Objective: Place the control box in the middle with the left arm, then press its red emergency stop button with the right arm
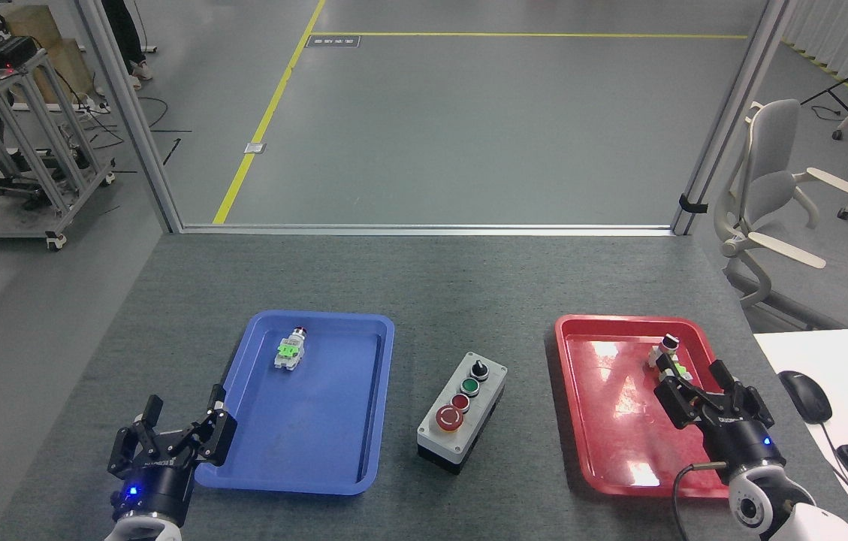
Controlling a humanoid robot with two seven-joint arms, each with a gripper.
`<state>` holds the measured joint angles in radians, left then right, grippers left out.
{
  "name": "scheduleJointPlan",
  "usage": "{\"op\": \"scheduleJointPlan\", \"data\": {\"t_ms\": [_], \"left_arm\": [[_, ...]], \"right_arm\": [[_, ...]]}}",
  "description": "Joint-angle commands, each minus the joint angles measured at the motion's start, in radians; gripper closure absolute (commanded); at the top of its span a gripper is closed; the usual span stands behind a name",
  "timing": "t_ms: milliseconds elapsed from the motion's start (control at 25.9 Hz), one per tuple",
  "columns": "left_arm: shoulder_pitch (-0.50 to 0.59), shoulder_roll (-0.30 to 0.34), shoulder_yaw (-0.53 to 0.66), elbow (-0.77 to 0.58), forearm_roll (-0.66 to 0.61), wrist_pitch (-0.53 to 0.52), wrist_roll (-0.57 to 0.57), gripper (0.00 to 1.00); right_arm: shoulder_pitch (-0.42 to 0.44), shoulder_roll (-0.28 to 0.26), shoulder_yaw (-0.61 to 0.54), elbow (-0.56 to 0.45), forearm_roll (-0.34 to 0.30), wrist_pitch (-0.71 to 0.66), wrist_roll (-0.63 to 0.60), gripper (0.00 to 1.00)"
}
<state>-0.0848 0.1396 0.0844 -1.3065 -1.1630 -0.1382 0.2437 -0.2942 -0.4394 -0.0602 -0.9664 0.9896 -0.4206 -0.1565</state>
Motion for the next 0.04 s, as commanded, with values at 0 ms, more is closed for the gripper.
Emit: {"op": "scheduleJointPlan", "data": {"t_ms": [0], "left_arm": [[0.000, 0.000, 0.000, 0.000, 0.000, 0.000, 0.000, 0.01]], "right_arm": [[-0.002, -0.002, 0.000, 0.000, 0.000, 0.006, -0.002, 0.01]]}}
